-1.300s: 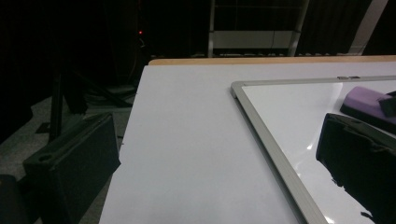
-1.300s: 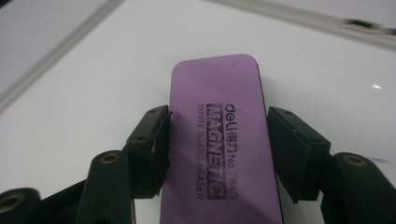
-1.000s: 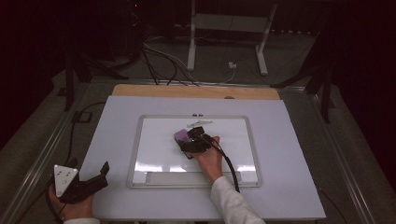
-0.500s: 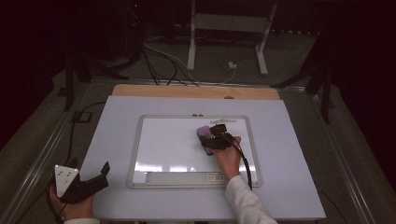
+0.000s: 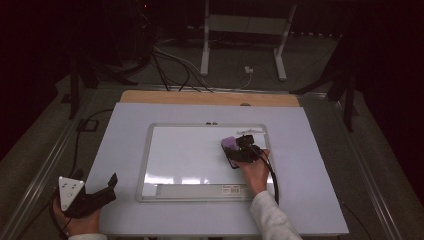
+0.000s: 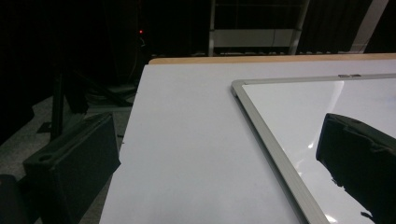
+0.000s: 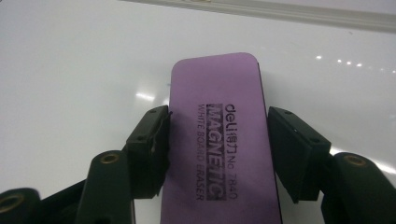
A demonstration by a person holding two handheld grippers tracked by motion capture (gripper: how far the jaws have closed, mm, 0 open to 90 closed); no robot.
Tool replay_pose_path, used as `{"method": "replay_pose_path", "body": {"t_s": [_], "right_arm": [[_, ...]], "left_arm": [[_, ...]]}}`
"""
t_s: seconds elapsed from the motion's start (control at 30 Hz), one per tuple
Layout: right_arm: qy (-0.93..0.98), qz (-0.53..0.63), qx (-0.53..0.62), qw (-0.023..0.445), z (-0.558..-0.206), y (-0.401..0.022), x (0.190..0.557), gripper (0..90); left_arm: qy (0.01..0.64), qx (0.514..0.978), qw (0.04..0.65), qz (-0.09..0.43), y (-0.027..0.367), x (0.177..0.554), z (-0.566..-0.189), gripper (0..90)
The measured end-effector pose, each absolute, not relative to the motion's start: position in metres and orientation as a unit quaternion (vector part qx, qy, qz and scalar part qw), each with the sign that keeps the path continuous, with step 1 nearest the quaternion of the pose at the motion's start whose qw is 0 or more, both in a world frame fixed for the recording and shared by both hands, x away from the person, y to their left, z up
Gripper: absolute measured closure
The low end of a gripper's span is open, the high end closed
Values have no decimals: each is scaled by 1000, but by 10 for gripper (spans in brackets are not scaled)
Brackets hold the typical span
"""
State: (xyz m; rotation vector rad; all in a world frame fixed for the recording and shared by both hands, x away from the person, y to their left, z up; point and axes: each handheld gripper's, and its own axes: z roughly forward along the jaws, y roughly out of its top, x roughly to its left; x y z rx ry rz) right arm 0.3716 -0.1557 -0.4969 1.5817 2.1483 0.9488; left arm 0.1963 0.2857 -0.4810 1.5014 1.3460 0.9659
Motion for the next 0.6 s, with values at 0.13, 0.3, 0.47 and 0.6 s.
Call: {"method": "replay_pose_path", "body": {"t_s": [0.13,0.3,0.47,0.6], "right_arm": [[748,334,554,150,-497,-162,370,412],[751,341,543,158,-493,-164,370,318],[749,364,520,189,-476,-165,364,321],[779,349,485,190,-474,-157,359,373]], "left_arm": [[542,603,438,388,285,197,-481,2],[542,602,439,389,286,196,-481,2],[541,605,437,387,284,197,-481,2],[542,604,438,387,285,197,-482,2]]}}
